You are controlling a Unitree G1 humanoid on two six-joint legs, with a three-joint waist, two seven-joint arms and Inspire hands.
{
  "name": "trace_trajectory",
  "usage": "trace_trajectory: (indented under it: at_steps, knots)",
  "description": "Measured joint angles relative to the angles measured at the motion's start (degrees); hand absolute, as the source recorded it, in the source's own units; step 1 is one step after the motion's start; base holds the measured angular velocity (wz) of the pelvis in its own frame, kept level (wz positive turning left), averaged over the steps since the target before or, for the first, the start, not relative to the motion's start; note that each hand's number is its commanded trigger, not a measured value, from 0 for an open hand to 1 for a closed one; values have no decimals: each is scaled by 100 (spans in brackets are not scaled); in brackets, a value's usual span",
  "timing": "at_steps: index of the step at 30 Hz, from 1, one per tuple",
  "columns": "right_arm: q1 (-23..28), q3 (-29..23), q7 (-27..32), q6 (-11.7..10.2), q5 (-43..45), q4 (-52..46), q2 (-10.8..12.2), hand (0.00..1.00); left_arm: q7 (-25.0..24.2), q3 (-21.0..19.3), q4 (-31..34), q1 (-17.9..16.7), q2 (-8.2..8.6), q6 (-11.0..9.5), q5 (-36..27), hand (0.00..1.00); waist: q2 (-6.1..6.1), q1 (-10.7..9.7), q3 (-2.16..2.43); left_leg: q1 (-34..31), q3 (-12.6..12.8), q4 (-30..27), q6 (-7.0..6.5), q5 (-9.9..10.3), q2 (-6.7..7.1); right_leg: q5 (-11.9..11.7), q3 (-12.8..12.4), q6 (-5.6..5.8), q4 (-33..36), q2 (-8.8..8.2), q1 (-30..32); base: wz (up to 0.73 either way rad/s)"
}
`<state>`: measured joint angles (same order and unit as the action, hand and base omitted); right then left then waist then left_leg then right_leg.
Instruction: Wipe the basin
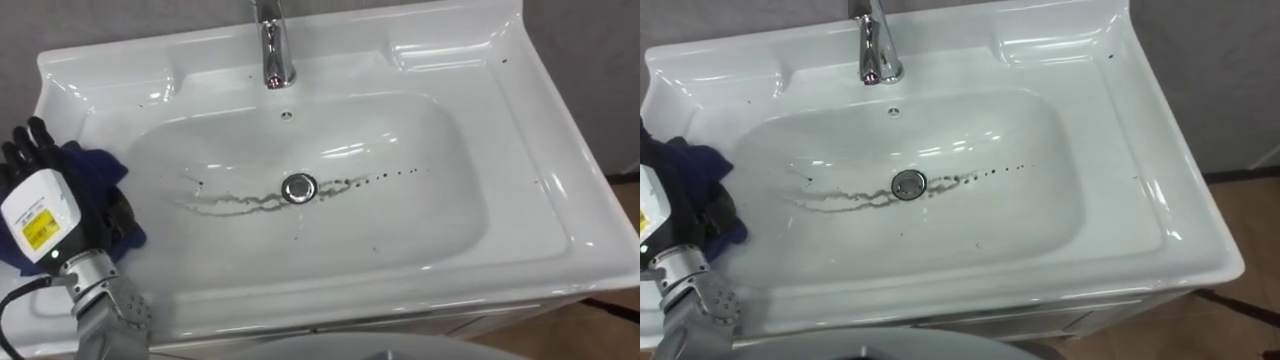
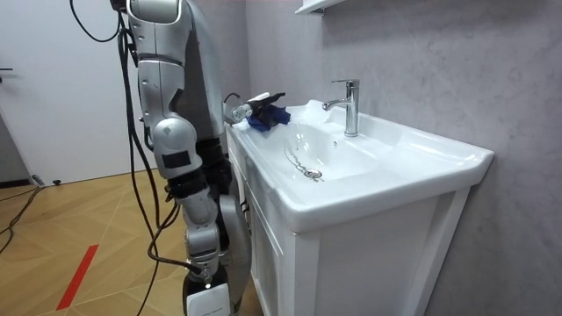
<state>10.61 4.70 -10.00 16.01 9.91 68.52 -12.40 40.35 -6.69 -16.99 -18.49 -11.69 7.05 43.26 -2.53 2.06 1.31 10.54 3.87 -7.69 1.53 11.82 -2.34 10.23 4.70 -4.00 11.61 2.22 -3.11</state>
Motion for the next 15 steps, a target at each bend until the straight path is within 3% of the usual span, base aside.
trace_trajectory:
  at_steps: [5, 10, 14, 15]
  knots:
    - [87, -158, -101, 145, 288, -235, 0, 0, -270, 5, -218, 1, -85, -28, -135, 0, -28, -1, 20, 15, 15, -1, 55, -66, -7, 22, -7, -43, 18, 3, -3, -2]
    - [58, -265, -152, 267, 408, -221, -13, 0, -549, 4, -751, 4, -197, -131, -333, 0, -141, -23, 89, 79, 14, 2, 125, -152, -20, 30, -167, -121, 39, 37, -12, -14]
    - [12, -269, -216, 361, 463, -215, -40, 0, -678, 4, -884, 28, -254, -130, -332, 0, -154, -44, 88, 95, 26, 7, 130, -161, -40, 58, -199, -155, 117, 61, 13, -4]
    - [-12, -273, -243, 410, 572, -219, -40, 0, -726, 3, -901, 28, -277, -130, -332, 4, -154, -47, 88, 94, 57, 9, 130, -161, -50, 54, -213, -161, 125, 71, 24, -6]
